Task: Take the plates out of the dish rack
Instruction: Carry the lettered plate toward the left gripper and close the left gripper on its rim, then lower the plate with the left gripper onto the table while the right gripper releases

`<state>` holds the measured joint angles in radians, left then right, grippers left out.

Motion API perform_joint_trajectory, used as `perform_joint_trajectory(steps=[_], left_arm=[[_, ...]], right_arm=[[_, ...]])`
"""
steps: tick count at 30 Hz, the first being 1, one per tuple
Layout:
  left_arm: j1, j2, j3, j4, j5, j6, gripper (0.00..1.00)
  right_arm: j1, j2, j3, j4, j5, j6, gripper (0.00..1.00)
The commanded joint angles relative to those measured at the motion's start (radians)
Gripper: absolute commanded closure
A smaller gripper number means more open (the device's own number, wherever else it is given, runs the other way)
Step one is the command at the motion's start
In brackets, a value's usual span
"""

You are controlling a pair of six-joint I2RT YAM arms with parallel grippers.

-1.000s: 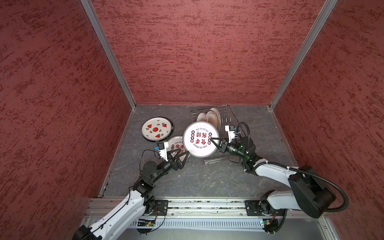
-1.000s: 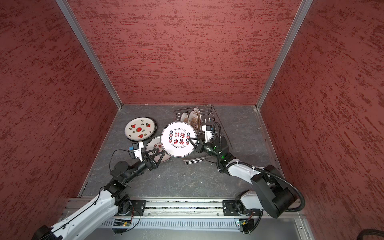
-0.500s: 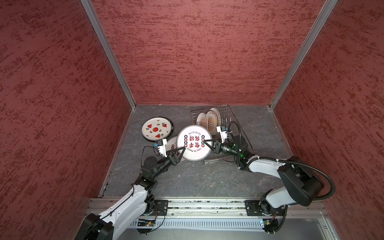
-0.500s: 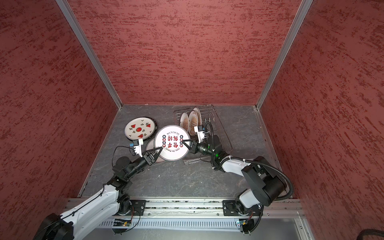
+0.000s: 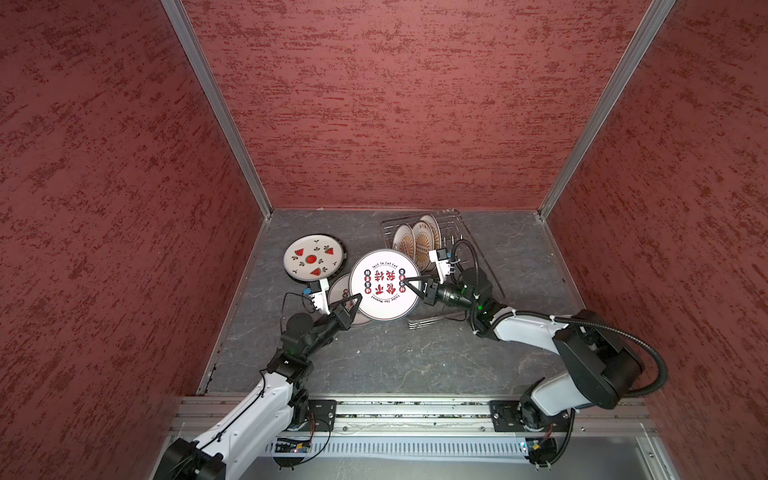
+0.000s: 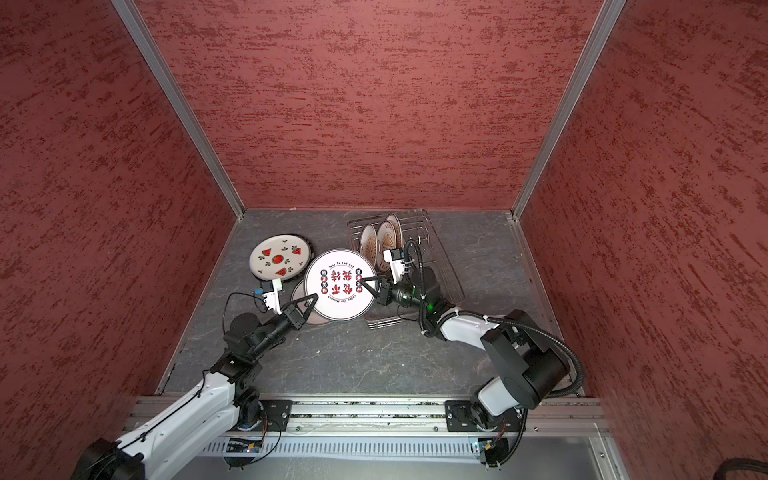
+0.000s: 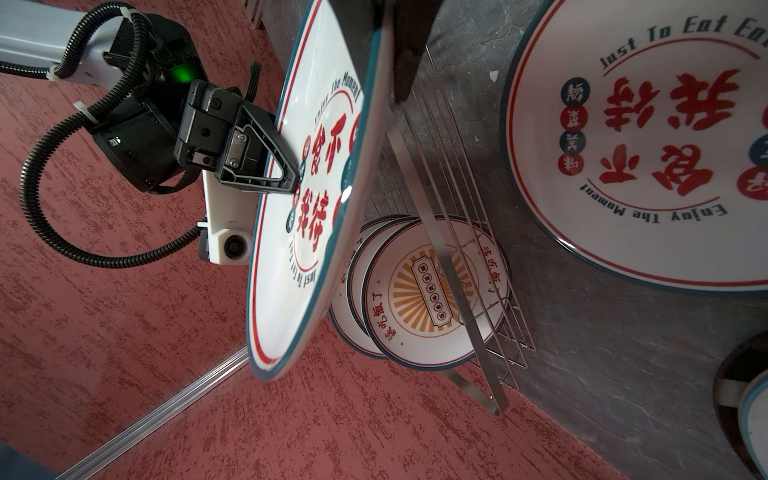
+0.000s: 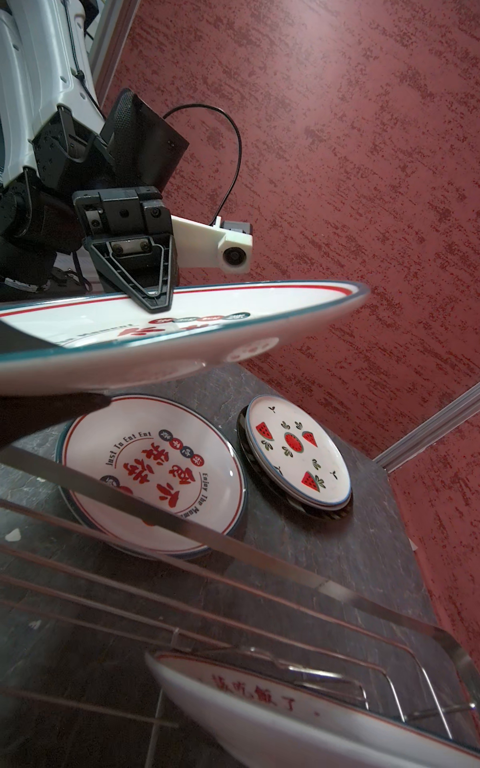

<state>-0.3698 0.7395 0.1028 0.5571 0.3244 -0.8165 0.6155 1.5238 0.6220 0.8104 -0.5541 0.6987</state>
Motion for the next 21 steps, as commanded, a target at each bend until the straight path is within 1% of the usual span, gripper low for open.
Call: perform_joint_trajectory(steps=[1,3,5,6,8,10,11,13,14,17,21], left_arm=[[-0.006,0.017,0.017,0.077,0.073,-0.018,1.00],[-0.004,0.023,0.015,0.080,0.072,-0.023,1.00],[0.006,0.020,0.013,0.054,0.046,-0.054,1.00],[0.024,0.020,0.011,0.036,0.039,-0.078,1.00],[0.085,0.031,-0.003,0.057,0.075,-0.122,1.00],[0.147,0.043,-0.030,0.124,0.127,-0.166,1.00],[0.164,0.044,-0.036,0.138,0.144,-0.175,1.00],[0.185,0.035,-0.041,0.141,0.160,-0.185,1.00],[0.191,0.029,-0.045,0.140,0.158,-0.189,1.00],[0.204,-0.017,-0.060,0.102,0.124,-0.197,1.00],[0.242,-0.104,-0.066,0.003,0.107,-0.218,1.00]], right_arm=[[0.016,-0.001,0.048,0.021,0.007,-0.033,0.87],[0.016,-0.002,0.054,0.009,0.003,-0.039,0.82],[0.017,-0.001,0.059,0.004,-0.006,-0.043,0.75],[0.018,0.000,0.061,0.003,-0.010,-0.044,0.71],[0.018,-0.001,0.063,0.007,-0.029,-0.052,0.58],[0.018,0.001,0.061,0.024,-0.050,-0.048,0.40],[0.018,0.000,0.062,0.020,-0.049,-0.047,0.32],[0.020,-0.009,0.061,0.008,-0.026,-0.051,0.05],[0.020,-0.015,0.057,0.003,-0.015,-0.057,0.01],[0.023,-0.042,0.039,0.004,0.027,-0.071,0.01],[0.034,-0.106,0.004,-0.018,0.143,-0.105,0.01]])
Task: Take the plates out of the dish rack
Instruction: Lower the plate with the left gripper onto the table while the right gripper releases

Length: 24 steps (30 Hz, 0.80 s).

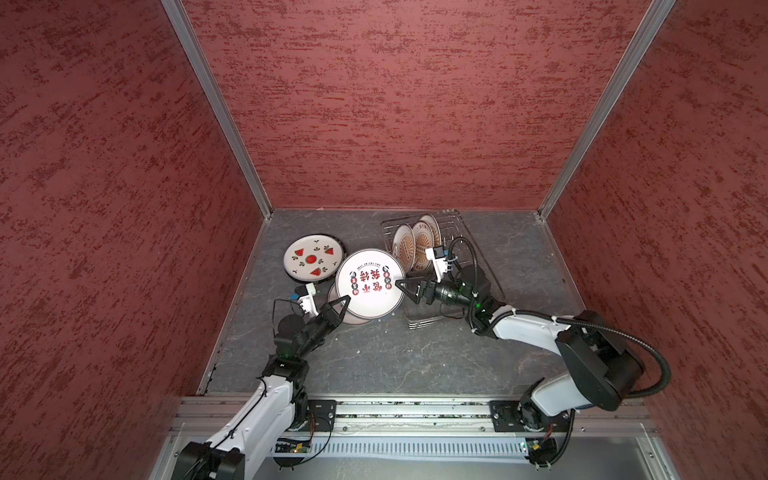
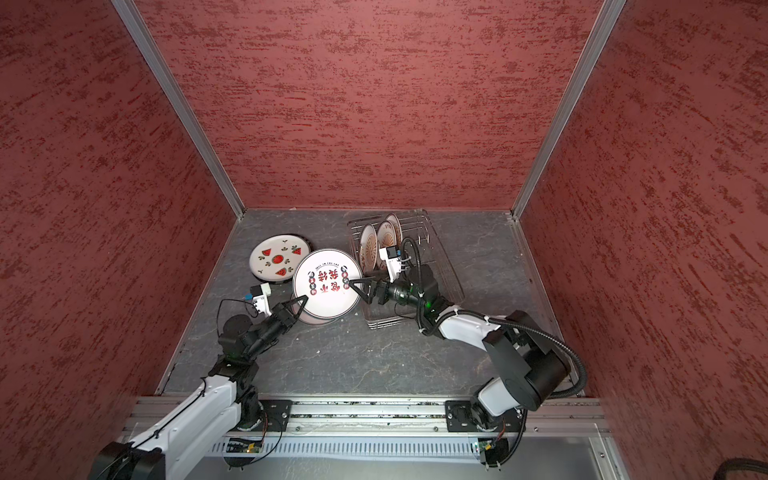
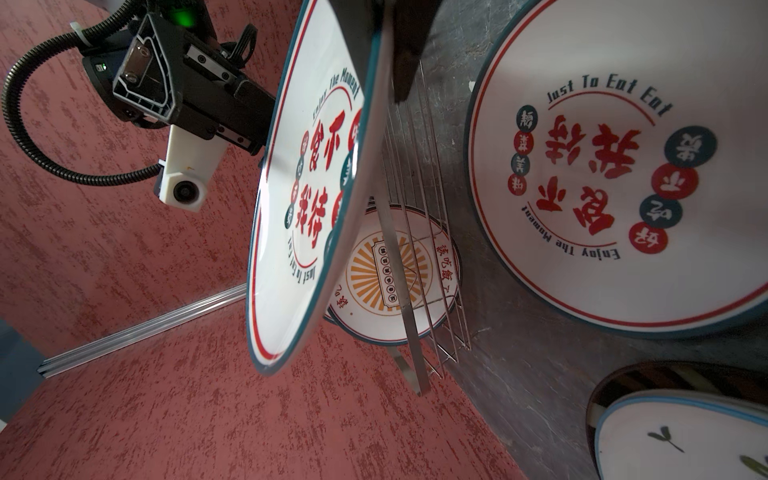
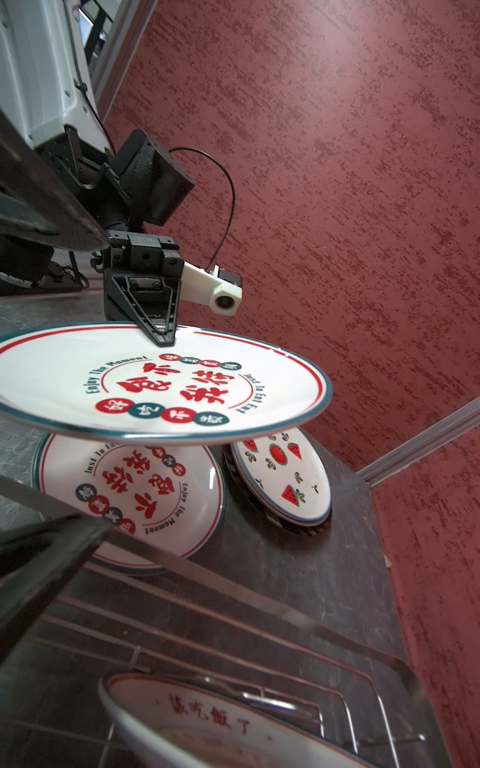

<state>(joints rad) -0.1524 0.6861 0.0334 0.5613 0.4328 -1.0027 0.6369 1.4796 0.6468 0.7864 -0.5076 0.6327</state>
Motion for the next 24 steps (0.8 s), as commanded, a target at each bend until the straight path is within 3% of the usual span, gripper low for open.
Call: perform_joint_trajectory(steps=[1,11,19,24], left_arm=[[0.033,-0.075,0.000,-0.032,-0.012,-0.041,1.00],[0.085,-0.209,0.026,-0.381,-0.140,-0.141,1.00],[0.092,-0.051,0.120,-0.512,-0.104,-0.176,1.00],[0.092,0.103,0.153,-0.470,-0.072,-0.183,1.00]], right_arm=[[0.019,-0.077,-0.031,-0.002,0.134,-0.054,0.01],[0.122,-0.135,-0.028,-0.090,0.327,-0.210,0.01],[0.201,-0.051,0.076,-0.209,0.433,-0.308,0.01],[0.247,0.025,0.148,-0.271,0.456,-0.370,0.01]])
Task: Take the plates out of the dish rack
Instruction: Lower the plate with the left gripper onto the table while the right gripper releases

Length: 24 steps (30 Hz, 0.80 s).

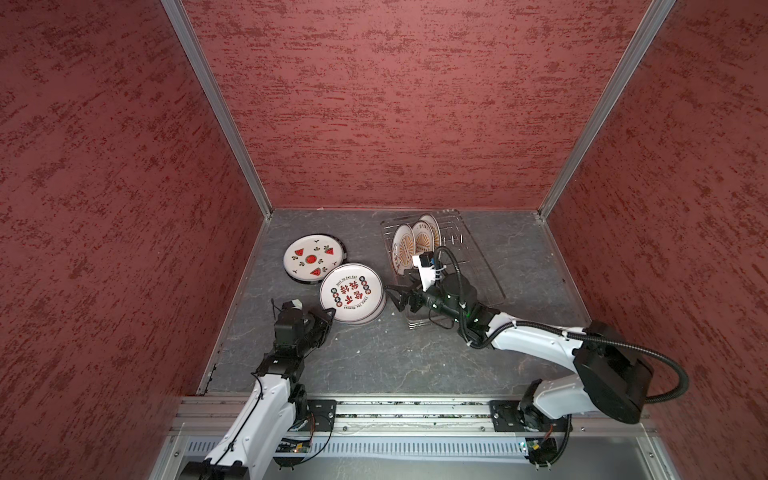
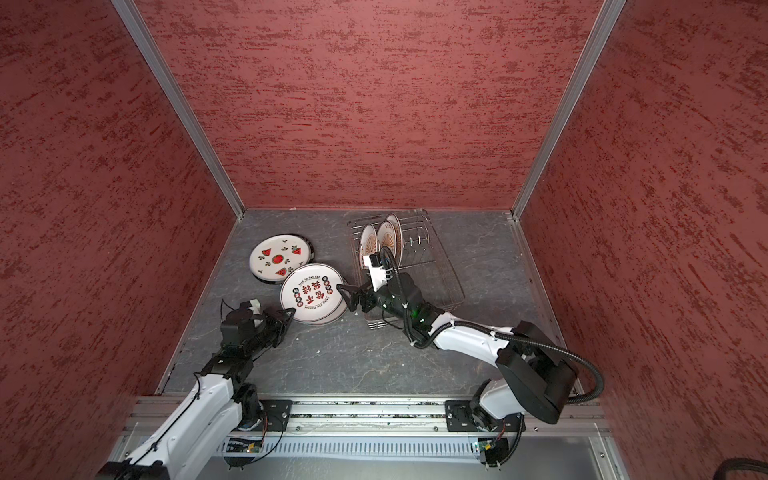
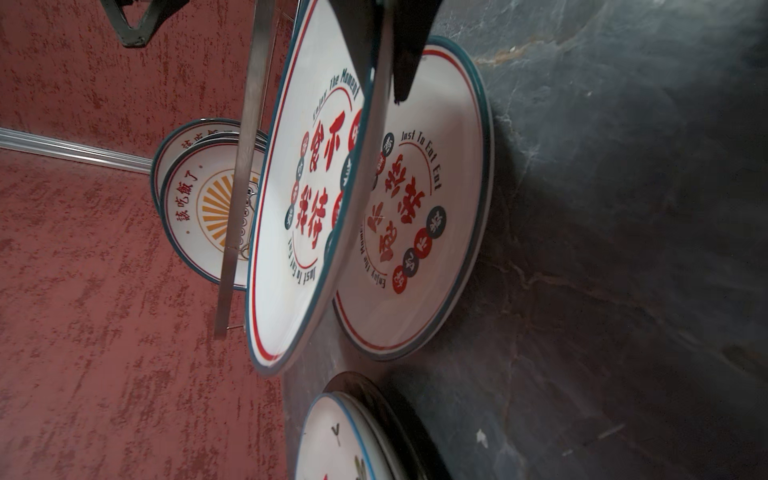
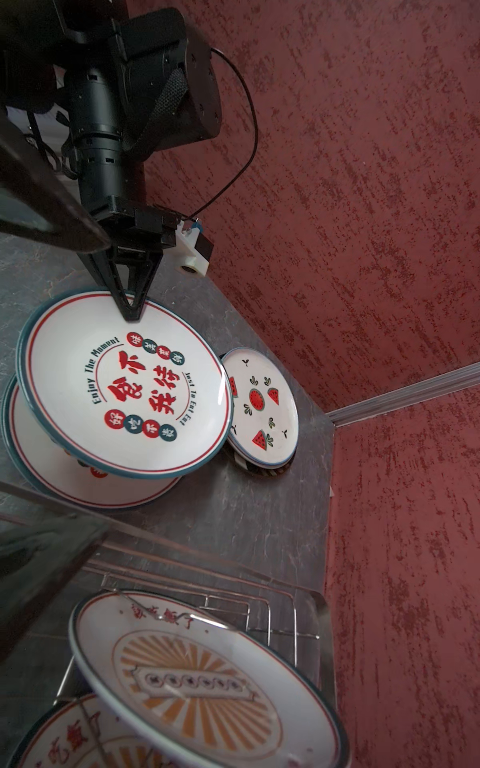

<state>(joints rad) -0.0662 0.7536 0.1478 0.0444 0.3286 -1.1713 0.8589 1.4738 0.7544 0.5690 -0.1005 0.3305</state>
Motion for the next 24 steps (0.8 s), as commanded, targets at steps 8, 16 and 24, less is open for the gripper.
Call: perform_joint_trajectory(steps=[8,16,24], left_arm=[[-0.015,0.126,0.071,0.029,-0.028,-0.015,1.00],[-0.051,0.161,0.125,-0.048,-0.069,0.005,0.98],[-0.080,0.252,0.143,-0.003,-0.071,0.002,0.95]], right_arm=[[0.040,0.062,0.072,-0.072,0.001,-0.100,0.01],[0.049,0.063,0.078,-0.087,0.013,-0.107,0.01],[0.057,0.046,0.065,-0.084,0.026,-0.110,0.01]])
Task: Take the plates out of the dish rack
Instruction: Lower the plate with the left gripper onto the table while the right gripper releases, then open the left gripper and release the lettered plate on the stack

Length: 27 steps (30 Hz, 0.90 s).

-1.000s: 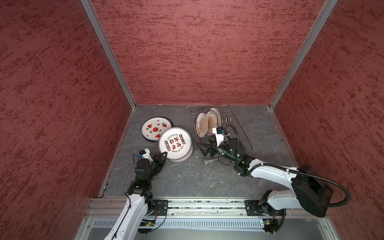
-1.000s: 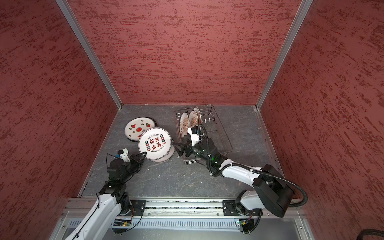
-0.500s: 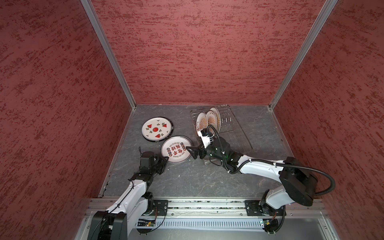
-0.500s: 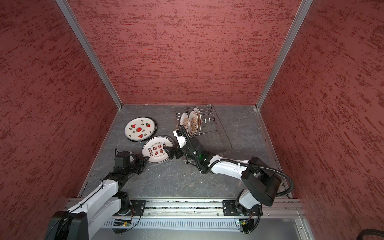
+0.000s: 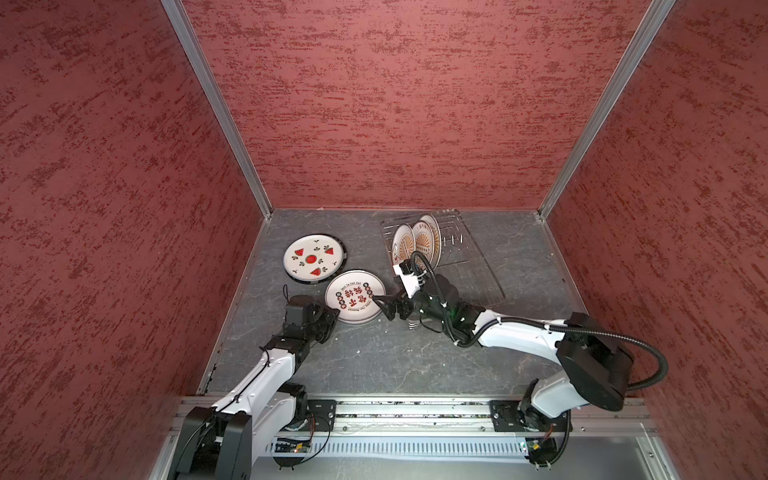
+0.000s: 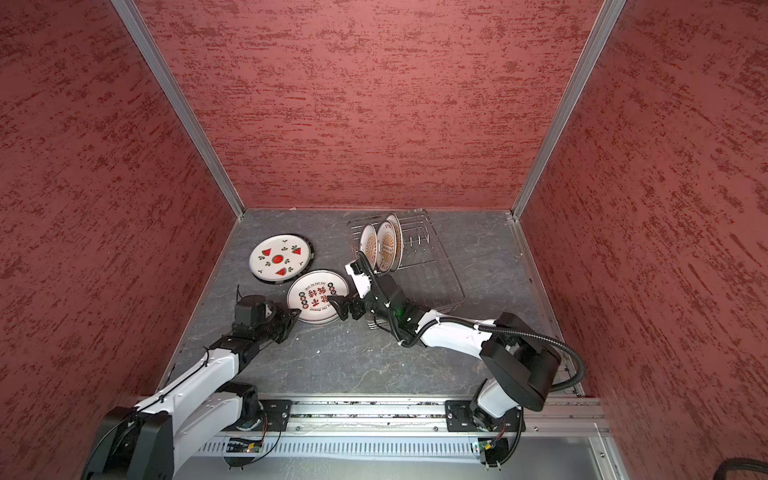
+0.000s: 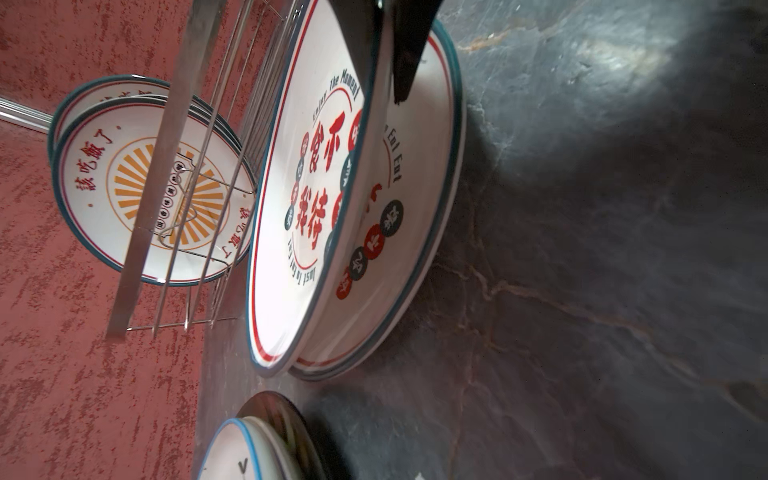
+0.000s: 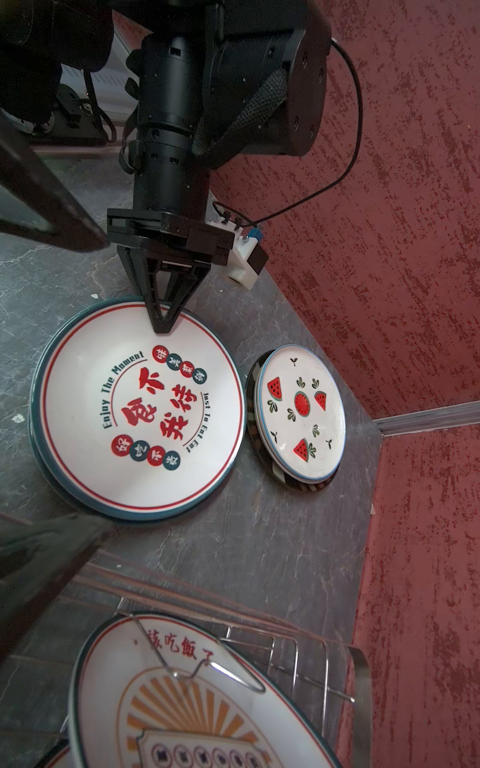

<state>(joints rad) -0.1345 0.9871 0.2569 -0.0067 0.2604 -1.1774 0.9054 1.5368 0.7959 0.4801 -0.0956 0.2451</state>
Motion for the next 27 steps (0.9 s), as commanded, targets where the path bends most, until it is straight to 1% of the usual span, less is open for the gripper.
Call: perform_joint_trajectory(steps=[1,5,7,11,15,20,21,25,27], left_arm=[[-0.016,0.035,0.039,0.056,0.000,0.007,0.95],[-0.028,0.122,0.051,0.098,0.016,-0.003,0.95],[-0.037,0.148,0.061,0.099,0.005,-0.008,0.92],[-0.045,0.165,0.063,0.102,-0.006,-0.019,0.82],[-0.057,0.122,0.060,0.059,-0.062,-0.029,0.72],[-0.063,0.052,0.040,0.042,-0.085,-0.030,0.53],[-0.063,0.041,0.037,0.039,-0.092,-0.028,0.50],[-0.070,-0.004,0.034,0.003,-0.143,-0.031,0.47],[-0.070,-0.022,0.033,-0.012,-0.152,-0.030,0.46]], right_arm=[[0.010,-0.017,0.023,0.004,0.022,-0.024,0.01],[0.011,-0.013,0.024,0.004,0.020,-0.024,0.01],[0.012,-0.016,0.023,0.001,0.021,-0.024,0.01],[0.013,-0.030,0.014,0.003,0.027,-0.027,0.01],[0.015,-0.041,0.005,0.008,0.030,-0.026,0.01],[0.016,-0.042,0.003,0.010,0.035,-0.027,0.01],[0.016,-0.041,0.006,0.009,0.034,-0.028,0.01],[0.018,-0.038,0.008,0.008,0.034,-0.028,0.01],[0.018,-0.038,0.009,0.005,0.036,-0.027,0.01]])
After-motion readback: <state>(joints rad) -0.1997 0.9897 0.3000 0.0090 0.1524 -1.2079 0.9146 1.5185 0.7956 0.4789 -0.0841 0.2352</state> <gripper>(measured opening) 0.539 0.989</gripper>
